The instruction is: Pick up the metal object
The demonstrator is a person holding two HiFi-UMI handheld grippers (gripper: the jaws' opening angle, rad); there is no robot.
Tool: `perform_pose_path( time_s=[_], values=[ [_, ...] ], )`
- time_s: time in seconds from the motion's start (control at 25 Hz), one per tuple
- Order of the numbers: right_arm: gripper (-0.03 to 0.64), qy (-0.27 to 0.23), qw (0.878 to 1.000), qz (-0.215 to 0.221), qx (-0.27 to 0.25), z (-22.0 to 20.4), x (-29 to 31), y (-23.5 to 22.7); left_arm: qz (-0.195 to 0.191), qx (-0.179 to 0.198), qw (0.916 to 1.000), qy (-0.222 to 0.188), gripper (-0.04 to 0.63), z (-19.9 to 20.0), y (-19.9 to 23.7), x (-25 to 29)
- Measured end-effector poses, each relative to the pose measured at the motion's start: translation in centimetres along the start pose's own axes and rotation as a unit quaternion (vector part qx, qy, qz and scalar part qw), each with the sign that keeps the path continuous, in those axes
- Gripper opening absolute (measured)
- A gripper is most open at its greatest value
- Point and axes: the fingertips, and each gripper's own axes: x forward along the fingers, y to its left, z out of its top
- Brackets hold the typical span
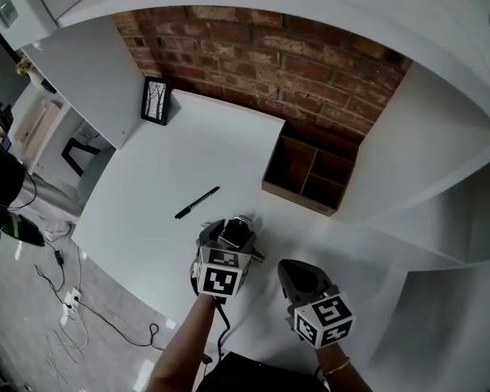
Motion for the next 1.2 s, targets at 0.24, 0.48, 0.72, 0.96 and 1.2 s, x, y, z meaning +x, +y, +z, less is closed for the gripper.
perform_pose_path(
  time_s=[0.24, 0.48, 0.72, 0.96, 1.2],
  values=[
    [0.005, 0.007, 1.0, 0.0, 0.005, -0.1, 0.4, -0.4, 0.008, 0.014, 0.9997, 0.02, 0.288, -0.2, 0.1, 1.2],
    [0.005, 0.011, 1.0, -0.002, 0.006, -0.3, 0.6, -0.4, 0.012, 0.031, 0.9991, 0.026, 0.287, 0.0, 0.0, 1.3],
    [0.005, 0.007, 1.0, -0.008, 0.001, 0.0, 0.0, -0.5, 0.016, 0.029, 0.9994, 0.003, 0.284, 0.8, -0.2, 0.5],
    [0.006, -0.004, 1.0, -0.013, -0.005, 0.6, -0.8, 0.1, 0.013, 0.027, 0.9989, -0.036, 0.282, 2.7, -0.8, -1.4],
    [0.006, -0.022, 0.999, -0.024, -0.006, 1.3, -2.0, 0.6, 0.019, 0.026, 0.9969, -0.072, 0.282, 4.5, -1.2, -5.2]
  ],
)
